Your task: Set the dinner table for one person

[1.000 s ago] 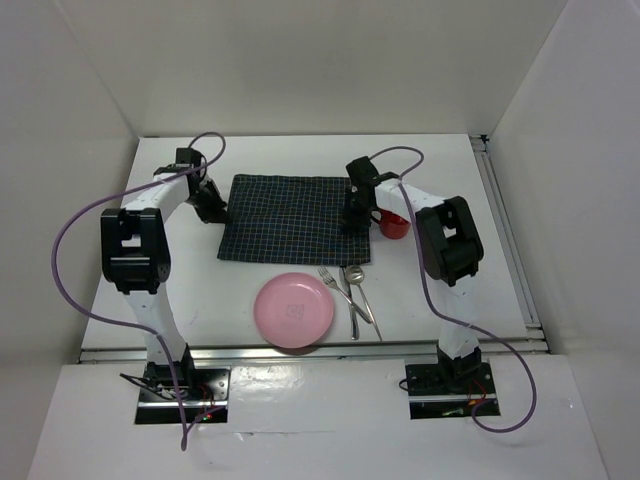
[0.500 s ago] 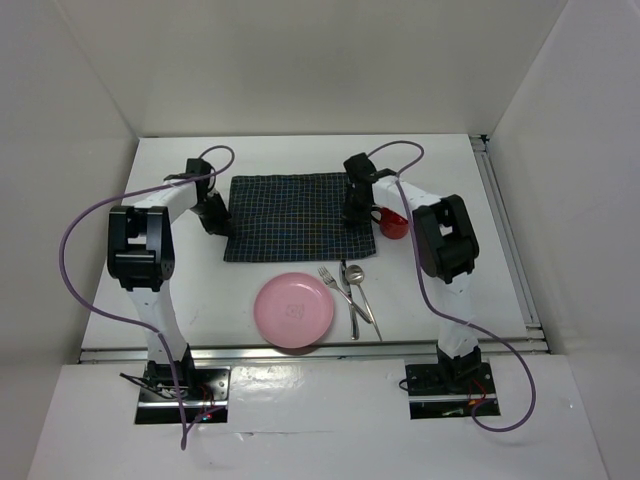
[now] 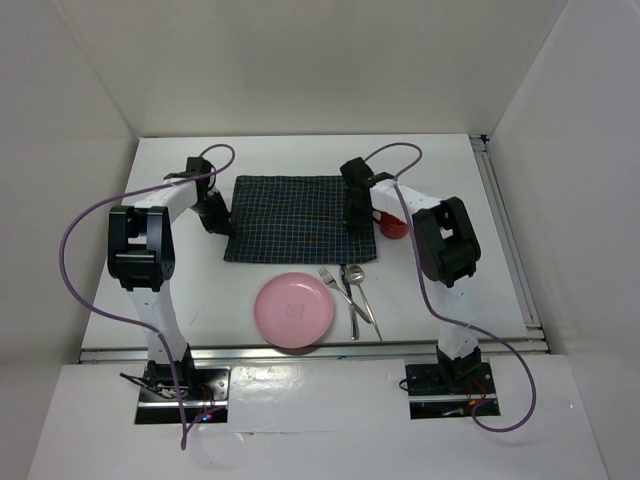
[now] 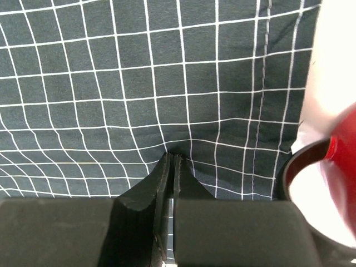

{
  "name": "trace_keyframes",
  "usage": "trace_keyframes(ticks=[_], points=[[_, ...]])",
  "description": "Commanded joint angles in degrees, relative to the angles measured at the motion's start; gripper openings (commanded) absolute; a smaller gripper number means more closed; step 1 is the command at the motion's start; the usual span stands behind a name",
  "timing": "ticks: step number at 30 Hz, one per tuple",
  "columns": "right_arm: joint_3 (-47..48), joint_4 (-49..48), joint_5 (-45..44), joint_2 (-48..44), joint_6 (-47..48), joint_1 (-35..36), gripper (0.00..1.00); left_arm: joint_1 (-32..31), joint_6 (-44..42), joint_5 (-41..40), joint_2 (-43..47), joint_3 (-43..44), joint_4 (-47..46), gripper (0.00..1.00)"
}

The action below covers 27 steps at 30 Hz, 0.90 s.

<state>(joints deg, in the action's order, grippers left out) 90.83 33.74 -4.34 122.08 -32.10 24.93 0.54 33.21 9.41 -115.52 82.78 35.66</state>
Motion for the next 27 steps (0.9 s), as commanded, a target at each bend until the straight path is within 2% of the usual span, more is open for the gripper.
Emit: trace_keyframes(ticks=[1,2,3,4,5,7,8,9,11,12,15,19,21,27], points=[[3.02,3.70,-2.34,-4.56,0.36,1.96,0.03,-0.27,-1.13,-0.79,0.04,4.65,2.03,0.01],[4.26,3.71,-2.34,-4.57,0.37,1.97,0.11,-0.27,-1.13,-0.80,0.56,5.45,3.09,0.03],[5.66,4.23,-1.30,-6.31,2.02,1.97,0.24,-0.27,-1.13,-0.80,0.56,6.16,3.62,0.05],[8.90,4.23,-1.29,-6.94,2.04,1.97,0.53,-0.27,-1.13,-0.80,1.17,7.29,3.63,0.11],[10.41,4.23,-0.76,-7.73,3.00,1.97,0.61,-0.27,-1.13,-0.80,2.22,7.83,4.15,0.15],[13.83,5.10,-1.54,-9.92,3.61,1.97,0.70,-0.79,-1.13,-0.80,3.19,9.06,5.03,0.24],[16.98,5.11,-2.16,-10.63,4.14,1.97,0.72,-0.80,-1.13,-0.80,3.72,10.45,5.90,0.27],[18.23,5.98,-4.25,-11.42,4.15,1.97,0.72,-0.80,-1.13,-1.41,4.86,11.16,6.43,0.34],[19.82,8.27,-6.29,-13.97,4.67,0.05,0.75,-0.80,-1.13,-2.11,6.18,12.92,7.84,0.35],[19.83,9.15,-6.82,-14.76,4.68,-1.01,0.75,-0.80,-1.13,-2.11,6.97,12.93,8.37,0.42],[14.94,12.31,-7.53,-19.06,4.68,-7.77,0.75,-1.33,-1.13,-2.11,11.54,12.41,8.90,0.42],[3.24,11.45,-3.85,-25.74,4.15,-16.48,0.88,-1.85,-0.52,-2.11,18.74,6.97,6.80,0.42],[-1.07,10.91,-1.74,-27.15,4.76,-19.98,0.90,-1.85,0.09,-2.11,22.77,2.67,5.48,0.40],[-6.00,8.03,1.60,-24.44,5.29,-21.93,0.90,-2.91,0.63,-1.41,27.02,-3.86,2.05,0.37]])
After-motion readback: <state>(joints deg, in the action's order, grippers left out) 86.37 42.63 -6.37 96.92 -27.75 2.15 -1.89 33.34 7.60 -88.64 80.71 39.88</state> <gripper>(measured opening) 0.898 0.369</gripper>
